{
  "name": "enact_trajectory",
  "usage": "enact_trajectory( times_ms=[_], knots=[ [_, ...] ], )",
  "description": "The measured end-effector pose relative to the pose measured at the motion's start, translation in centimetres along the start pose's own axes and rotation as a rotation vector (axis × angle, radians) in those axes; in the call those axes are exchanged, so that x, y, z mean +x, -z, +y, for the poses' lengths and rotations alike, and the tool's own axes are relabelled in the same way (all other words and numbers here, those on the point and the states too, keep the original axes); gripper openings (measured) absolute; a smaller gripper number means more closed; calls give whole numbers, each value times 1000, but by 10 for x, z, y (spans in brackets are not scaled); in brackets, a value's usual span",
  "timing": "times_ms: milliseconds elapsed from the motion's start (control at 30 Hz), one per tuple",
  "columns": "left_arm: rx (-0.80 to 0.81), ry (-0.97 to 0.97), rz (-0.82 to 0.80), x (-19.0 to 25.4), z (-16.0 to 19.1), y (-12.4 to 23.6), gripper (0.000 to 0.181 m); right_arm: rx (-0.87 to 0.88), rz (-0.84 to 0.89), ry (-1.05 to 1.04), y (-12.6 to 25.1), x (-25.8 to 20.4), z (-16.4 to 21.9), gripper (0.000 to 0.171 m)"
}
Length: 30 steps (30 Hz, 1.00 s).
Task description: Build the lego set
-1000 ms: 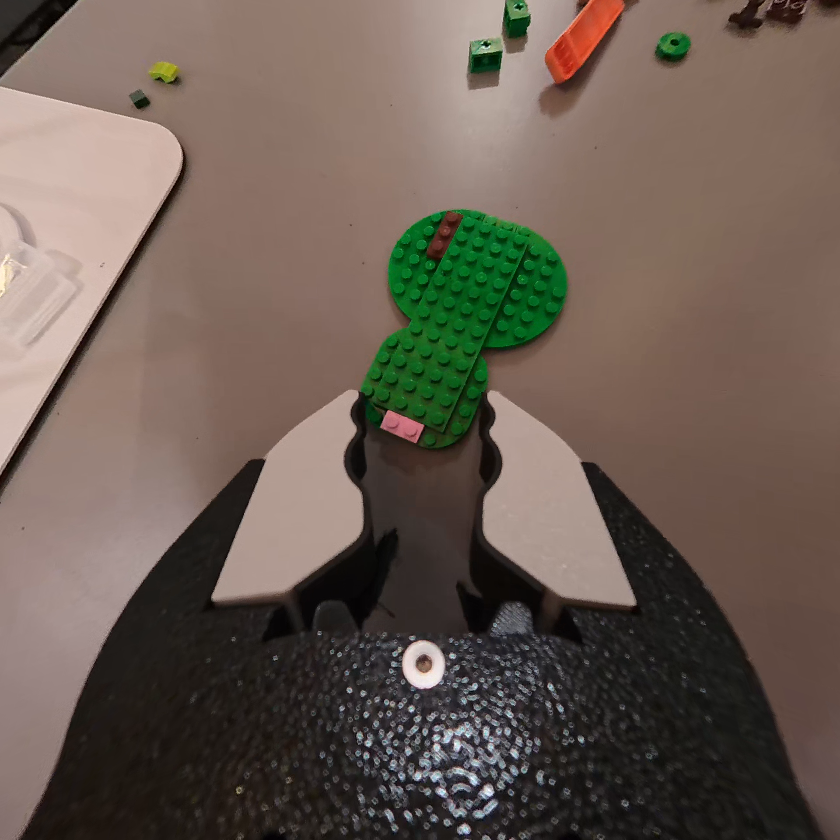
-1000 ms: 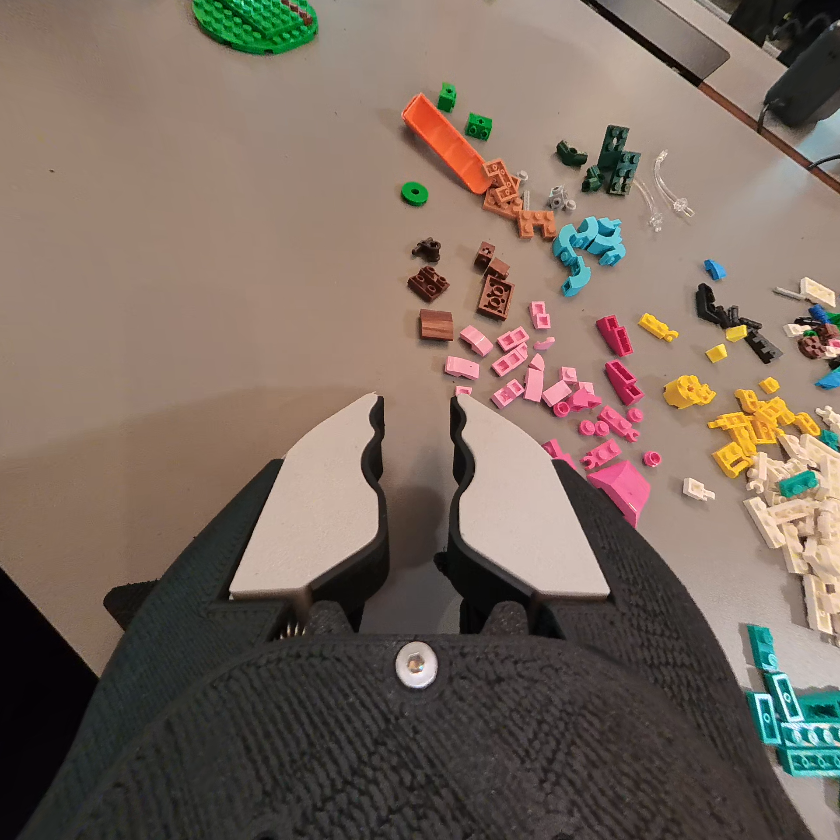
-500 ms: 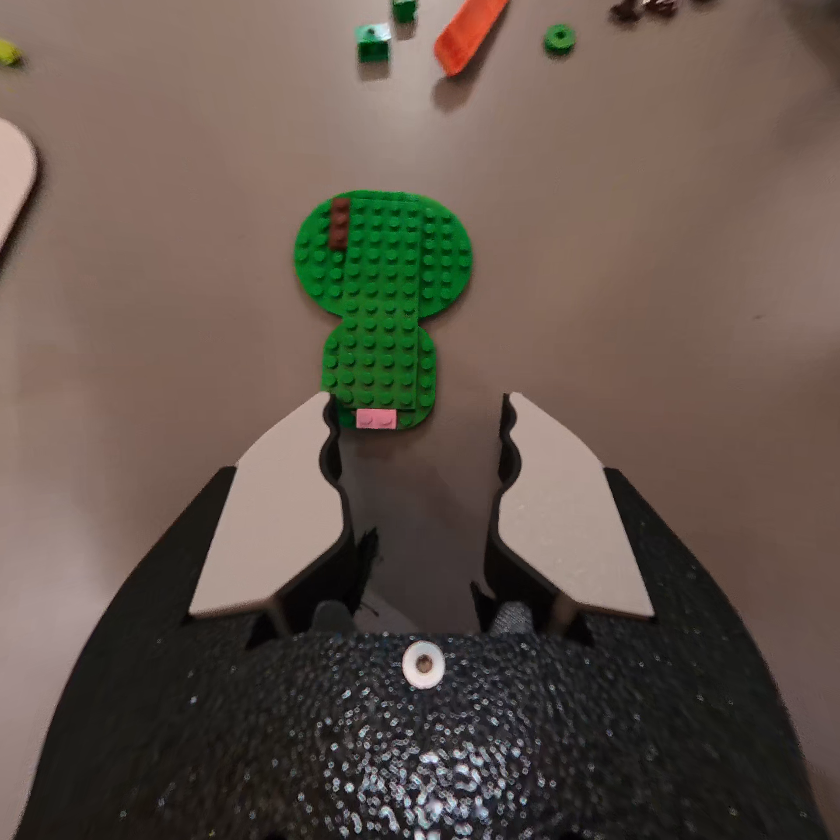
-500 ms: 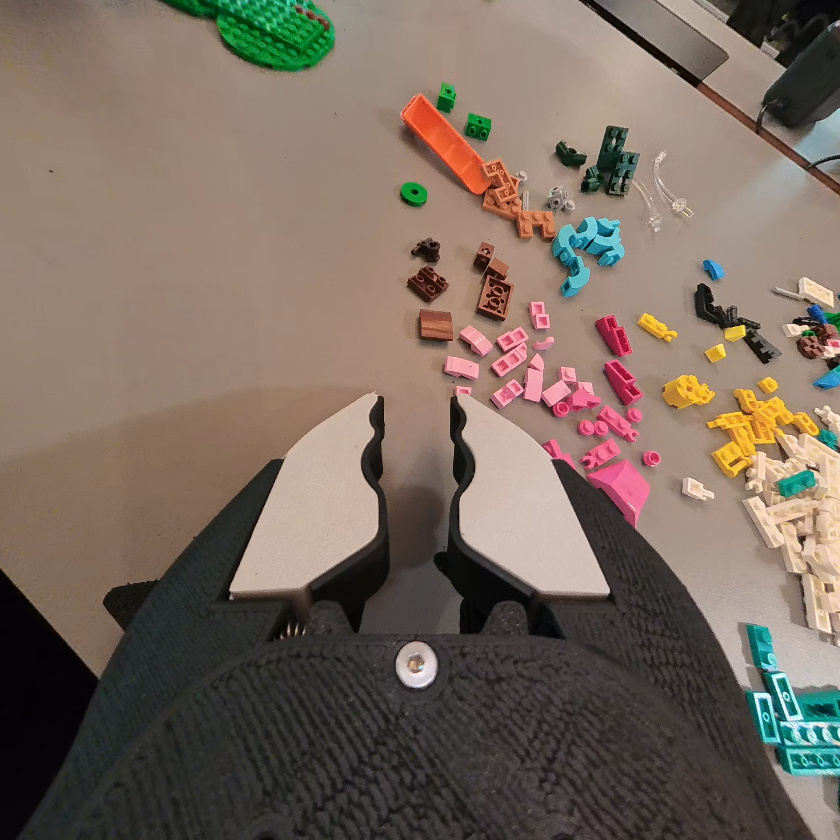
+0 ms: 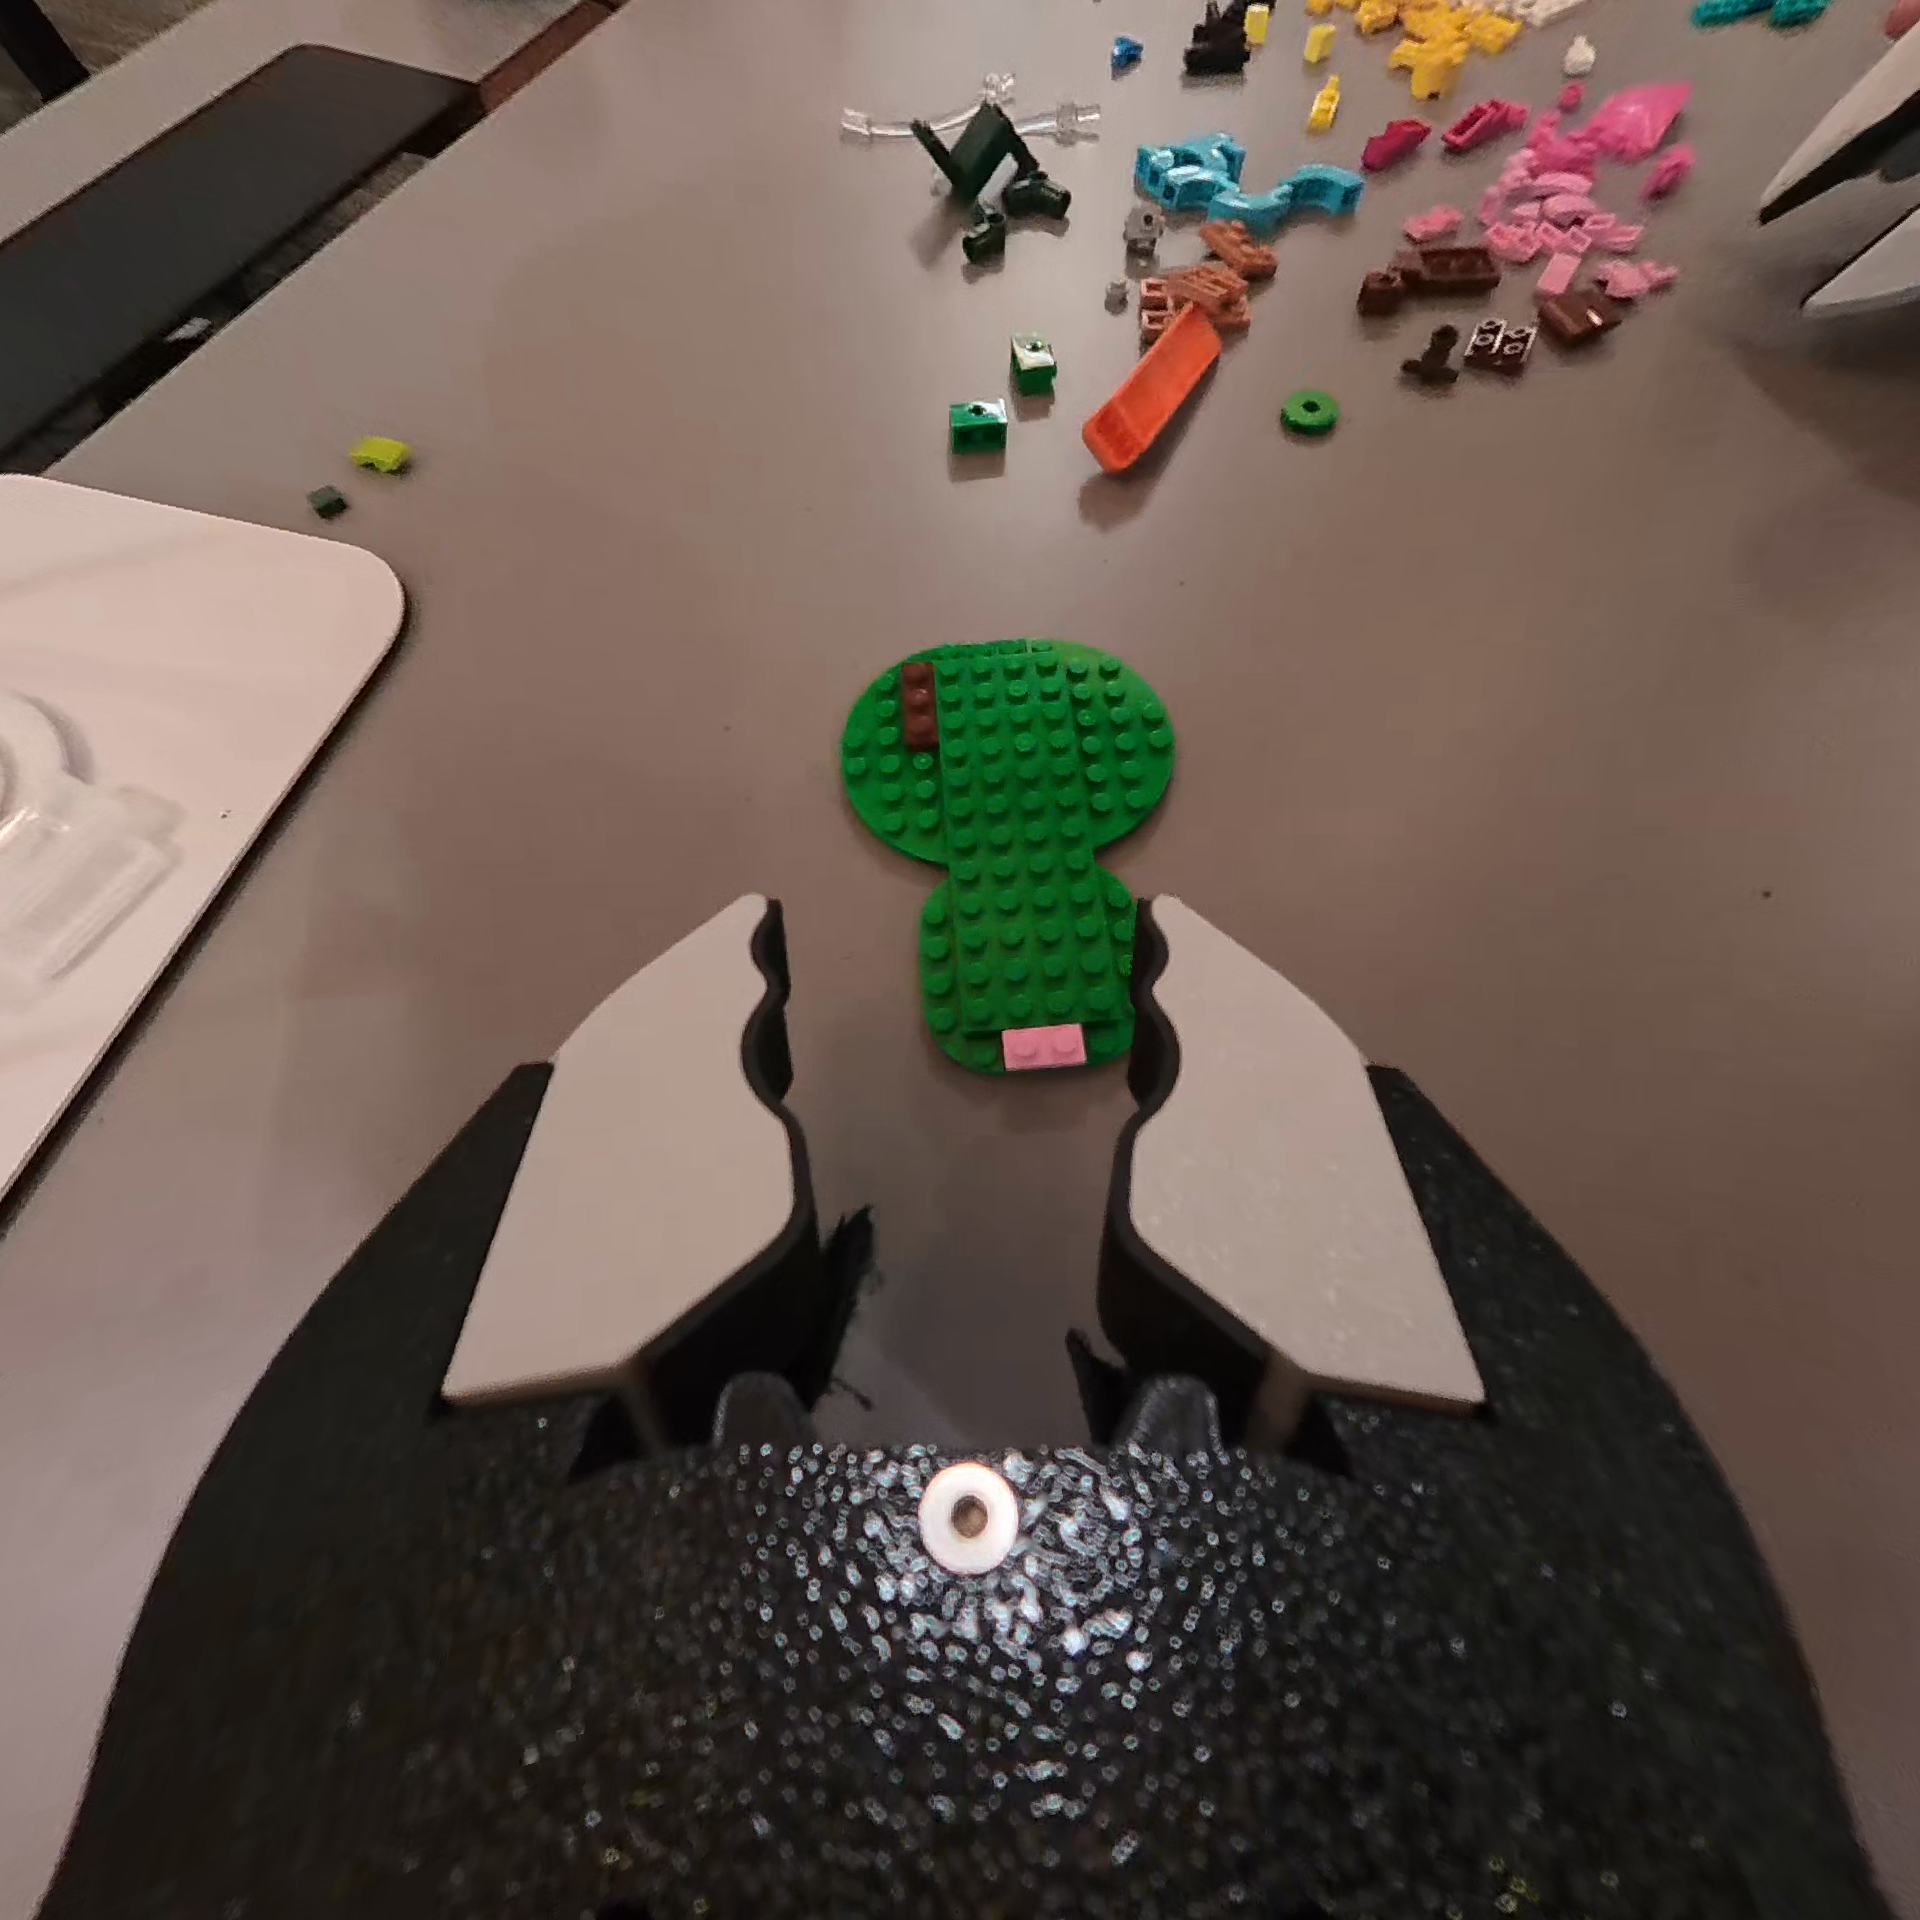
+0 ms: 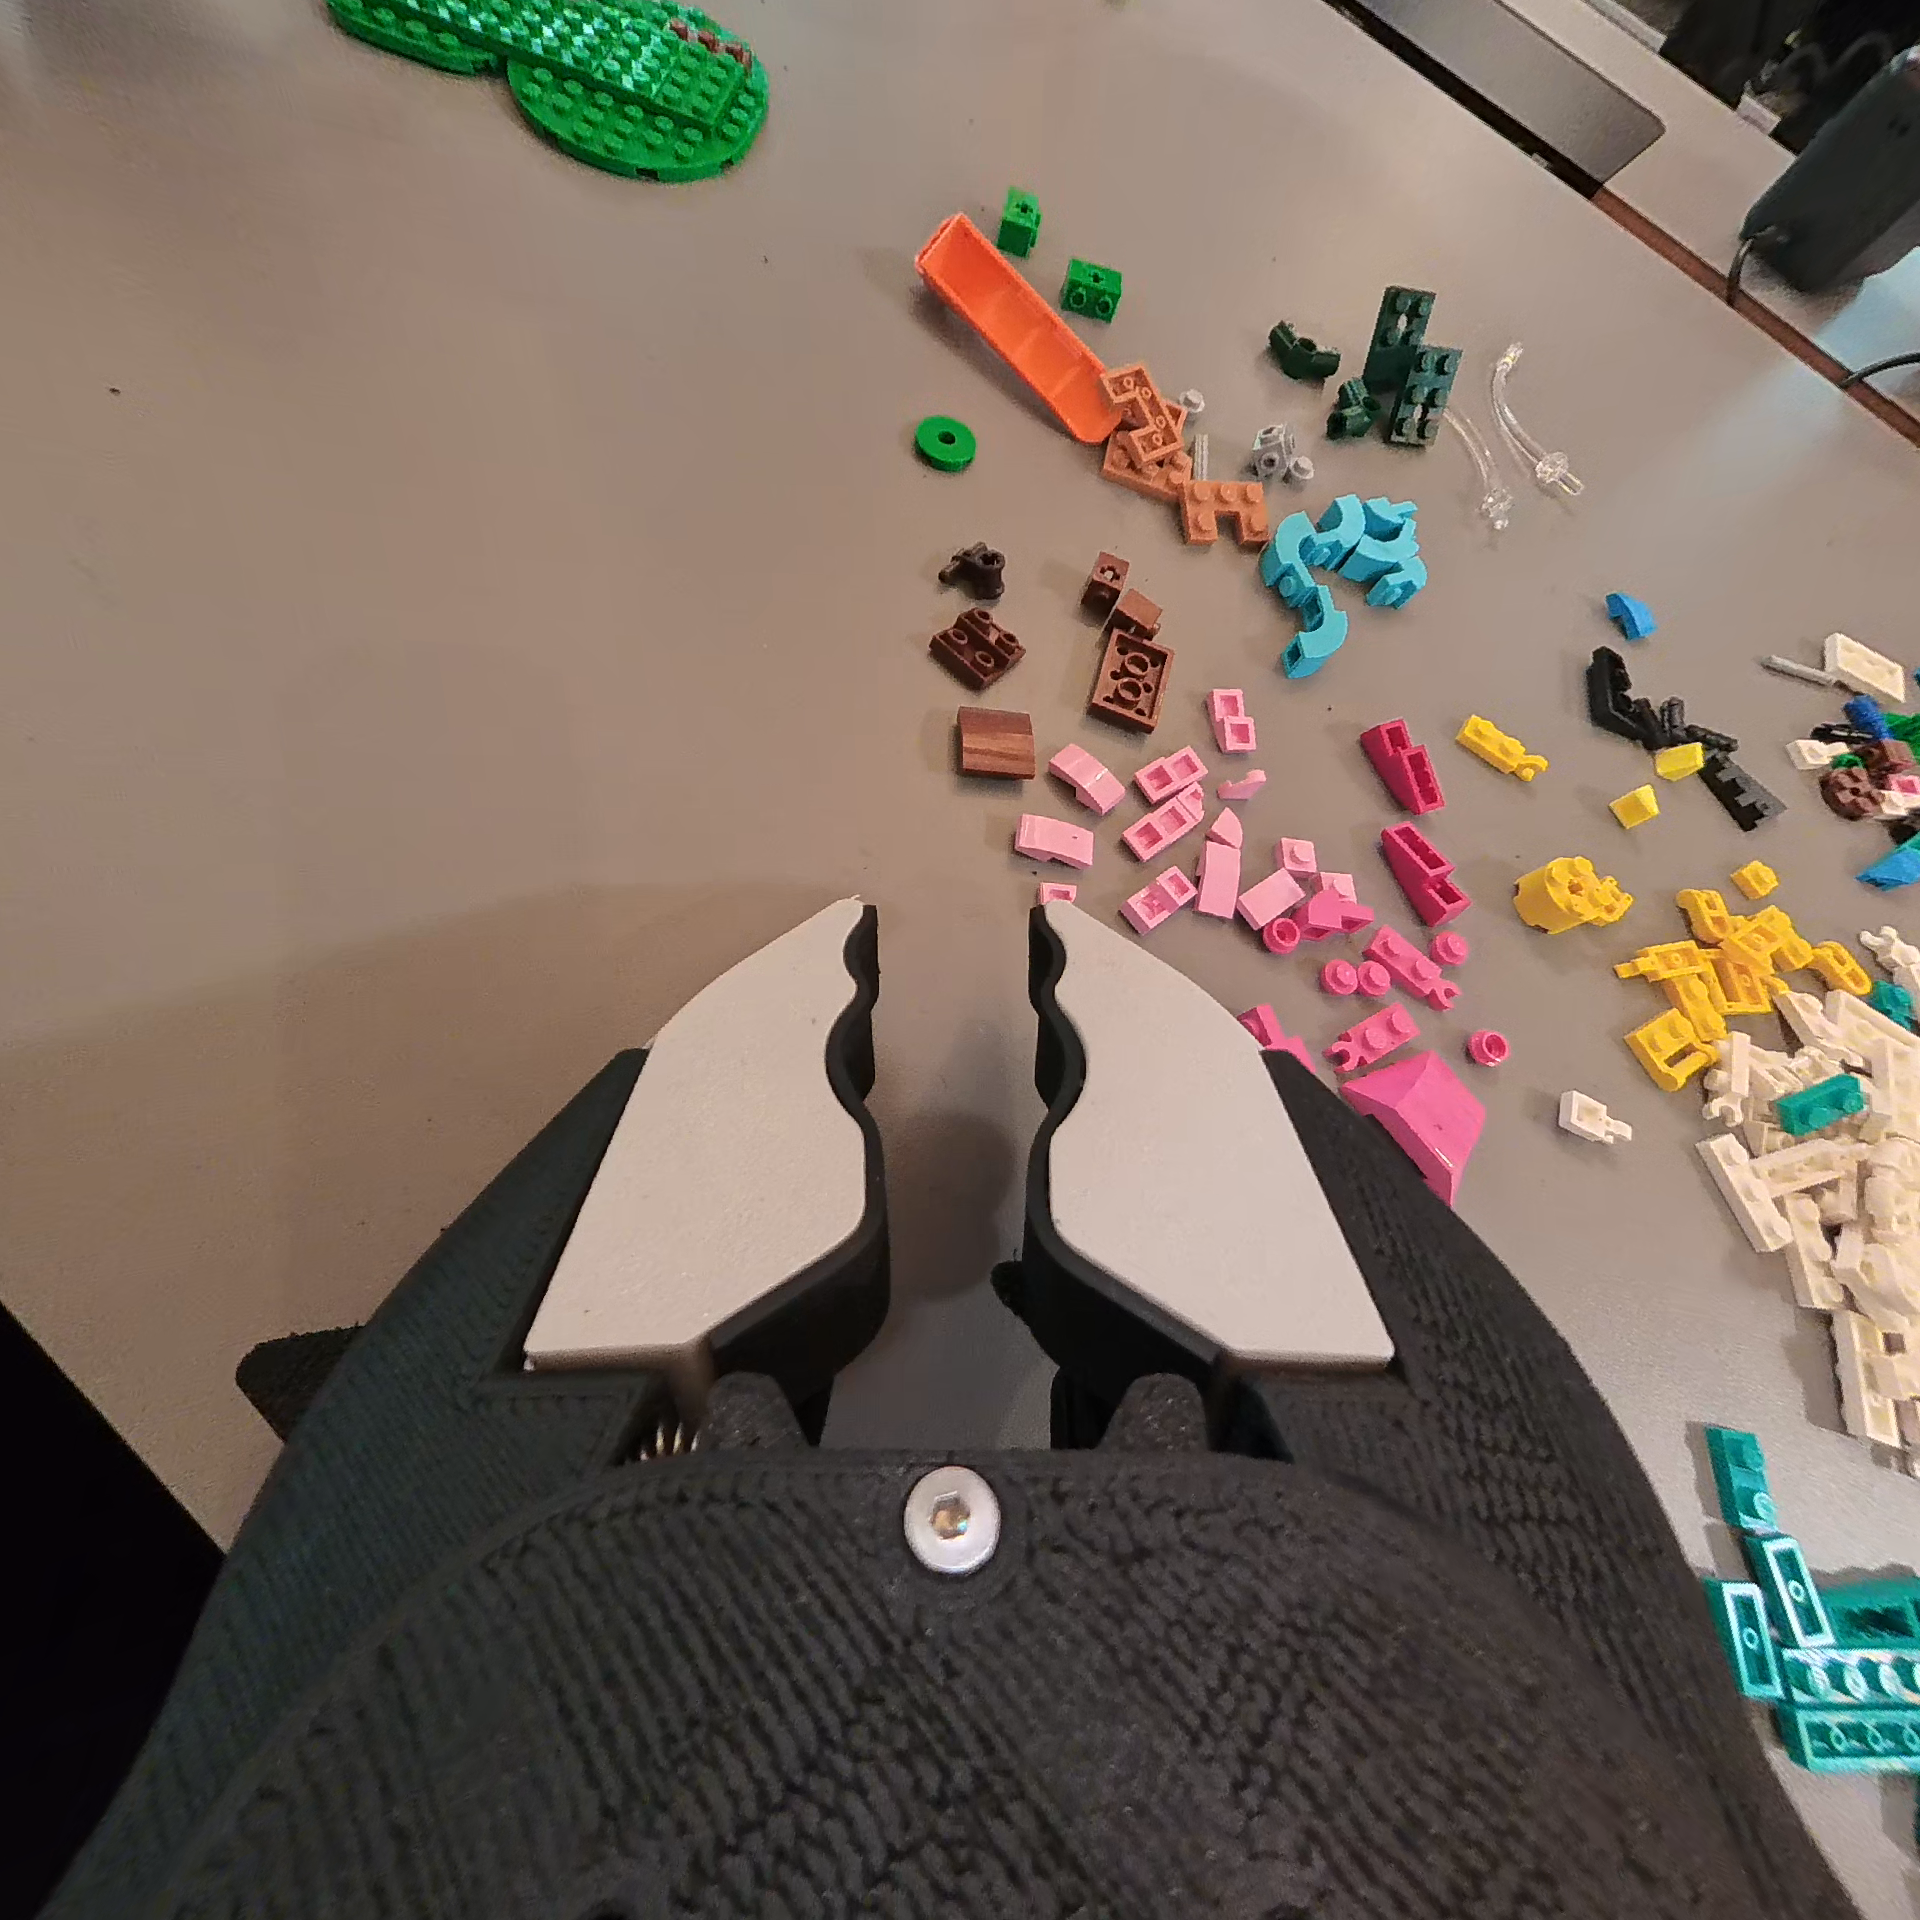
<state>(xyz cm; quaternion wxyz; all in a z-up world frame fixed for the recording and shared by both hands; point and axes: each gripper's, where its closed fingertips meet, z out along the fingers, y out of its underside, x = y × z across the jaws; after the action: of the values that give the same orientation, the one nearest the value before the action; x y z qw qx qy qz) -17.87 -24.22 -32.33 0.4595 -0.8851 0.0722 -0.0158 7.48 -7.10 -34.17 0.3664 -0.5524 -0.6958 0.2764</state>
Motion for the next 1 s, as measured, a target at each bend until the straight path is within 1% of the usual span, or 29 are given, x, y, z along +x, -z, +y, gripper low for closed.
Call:
enact_trajectory(
  times_ms=[233,333,467,533,600,633,767,867,1000],
  knots=[
    [-53,-17,40,10,8,-7,66,0,-1,-1,0,0,0,26],
    [-95,5,36,8,14,-7,82,-1,-2,-2,0,0,0,26],
    [-107,4,63,14,15,-9,85,8,17,-9,1,3,-1,26],
    [-101,-5,72,17,13,-11,84,69,49,-37,7,10,-7,26],
    [-80,-20,61,18,8,-12,81,153,86,-49,18,20,-14,19],
    [-66,-22,58,19,5,-13,81,161,107,-45,23,27,-14,15],
    [-39,-38,72,25,0,-15,77,104,157,-15,36,51,-8,15],
    [-57,-50,79,27,4,-18,78,26,71,15,34,52,-4,15],
    [-70,-68,78,28,7,-20,78,-55,-31,72,17,46,-2,15]
  ],
)
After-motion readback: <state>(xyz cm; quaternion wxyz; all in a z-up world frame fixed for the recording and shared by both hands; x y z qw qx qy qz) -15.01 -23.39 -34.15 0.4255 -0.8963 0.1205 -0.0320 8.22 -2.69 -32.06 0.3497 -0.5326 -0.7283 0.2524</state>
